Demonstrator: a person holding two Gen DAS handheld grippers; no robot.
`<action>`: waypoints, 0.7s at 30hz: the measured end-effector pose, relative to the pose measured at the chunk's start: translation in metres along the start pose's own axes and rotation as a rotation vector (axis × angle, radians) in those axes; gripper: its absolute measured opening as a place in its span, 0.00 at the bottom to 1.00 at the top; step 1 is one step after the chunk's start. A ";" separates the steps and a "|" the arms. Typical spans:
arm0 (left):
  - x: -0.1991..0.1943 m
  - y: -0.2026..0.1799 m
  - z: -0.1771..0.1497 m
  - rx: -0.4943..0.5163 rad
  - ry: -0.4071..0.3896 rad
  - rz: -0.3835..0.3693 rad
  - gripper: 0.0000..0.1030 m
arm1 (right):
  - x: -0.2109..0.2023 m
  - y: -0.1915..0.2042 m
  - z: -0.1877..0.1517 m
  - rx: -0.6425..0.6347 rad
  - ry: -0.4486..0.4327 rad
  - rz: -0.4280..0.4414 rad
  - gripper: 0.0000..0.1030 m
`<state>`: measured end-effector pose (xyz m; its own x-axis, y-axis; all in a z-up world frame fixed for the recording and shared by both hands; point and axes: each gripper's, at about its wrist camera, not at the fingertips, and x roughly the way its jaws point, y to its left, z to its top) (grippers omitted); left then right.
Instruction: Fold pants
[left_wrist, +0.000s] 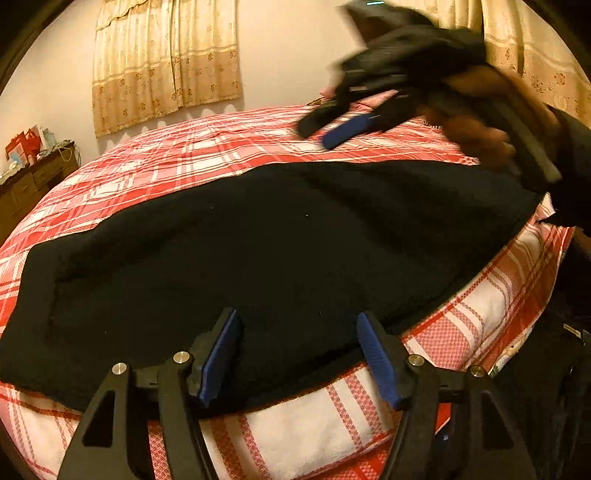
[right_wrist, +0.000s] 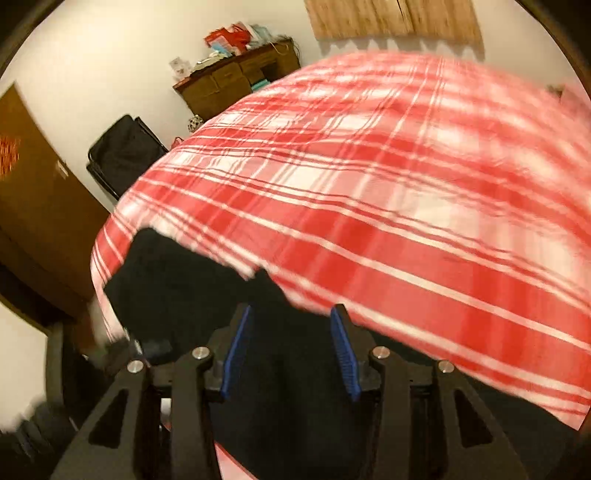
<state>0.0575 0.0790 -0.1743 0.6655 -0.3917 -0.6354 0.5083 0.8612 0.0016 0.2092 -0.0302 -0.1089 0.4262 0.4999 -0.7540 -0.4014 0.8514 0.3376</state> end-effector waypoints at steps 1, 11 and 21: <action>0.000 0.001 0.000 -0.002 -0.001 -0.005 0.65 | 0.014 0.001 0.008 0.023 0.020 0.025 0.46; 0.000 0.005 -0.005 0.009 -0.013 -0.049 0.68 | 0.060 -0.009 0.019 0.157 0.143 0.170 0.09; -0.002 -0.003 -0.011 0.042 -0.031 -0.032 0.71 | 0.045 -0.001 0.017 0.131 0.041 0.074 0.07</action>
<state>0.0484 0.0806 -0.1815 0.6649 -0.4287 -0.6116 0.5512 0.8342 0.0145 0.2423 -0.0054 -0.1340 0.3649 0.5575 -0.7457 -0.3201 0.8272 0.4618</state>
